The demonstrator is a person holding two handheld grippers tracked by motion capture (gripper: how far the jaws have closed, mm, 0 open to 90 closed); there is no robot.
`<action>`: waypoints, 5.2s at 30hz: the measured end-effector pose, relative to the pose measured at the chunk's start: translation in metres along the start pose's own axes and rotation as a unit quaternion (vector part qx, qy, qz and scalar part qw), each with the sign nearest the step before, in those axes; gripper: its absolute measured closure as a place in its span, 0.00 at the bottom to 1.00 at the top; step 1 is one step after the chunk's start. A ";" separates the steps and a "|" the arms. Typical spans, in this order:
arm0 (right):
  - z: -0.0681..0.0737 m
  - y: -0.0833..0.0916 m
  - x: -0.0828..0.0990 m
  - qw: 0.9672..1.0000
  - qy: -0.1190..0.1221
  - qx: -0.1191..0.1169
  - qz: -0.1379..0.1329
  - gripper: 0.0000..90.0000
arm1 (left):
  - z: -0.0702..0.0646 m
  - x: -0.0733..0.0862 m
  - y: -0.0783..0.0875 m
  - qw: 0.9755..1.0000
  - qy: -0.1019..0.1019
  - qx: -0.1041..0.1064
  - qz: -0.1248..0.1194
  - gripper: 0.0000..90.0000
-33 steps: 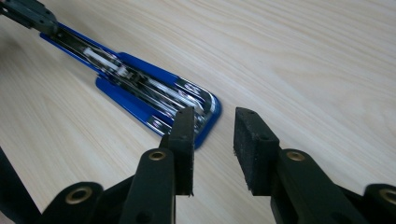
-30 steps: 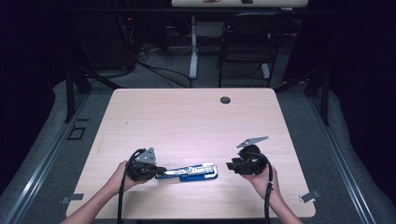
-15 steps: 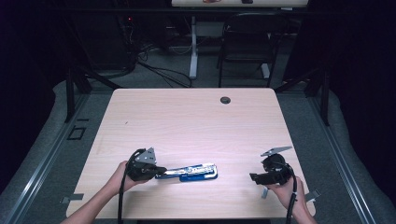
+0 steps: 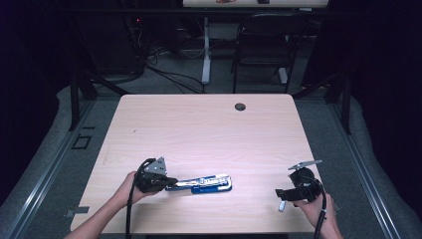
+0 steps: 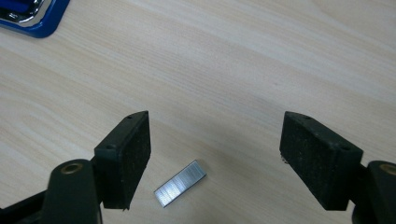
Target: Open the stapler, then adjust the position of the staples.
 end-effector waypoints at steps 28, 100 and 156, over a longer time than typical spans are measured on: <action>0.003 -0.021 0.023 0.992 -0.006 0.028 0.125 0.66 | 0.001 0.000 -0.001 1.000 0.000 0.000 -0.002 1.00; 0.059 -0.066 -0.058 0.978 0.184 -0.017 0.099 0.87 | 0.000 0.000 -0.002 1.000 -0.001 -0.013 0.002 1.00; 0.063 -0.077 -0.074 0.989 0.143 -0.049 0.010 0.87 | -0.001 0.000 -0.002 1.000 -0.003 -0.003 -0.005 1.00</action>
Point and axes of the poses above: each handheld gripper's, and its own axes: y roughly backward along the jaws, x roughly out of its underside, z roughly to its left, the point moved 7 cm from there along -y, roughly forward along the jaws, and after that the axes turned 8 degrees about -x, right-handed, at the moved point
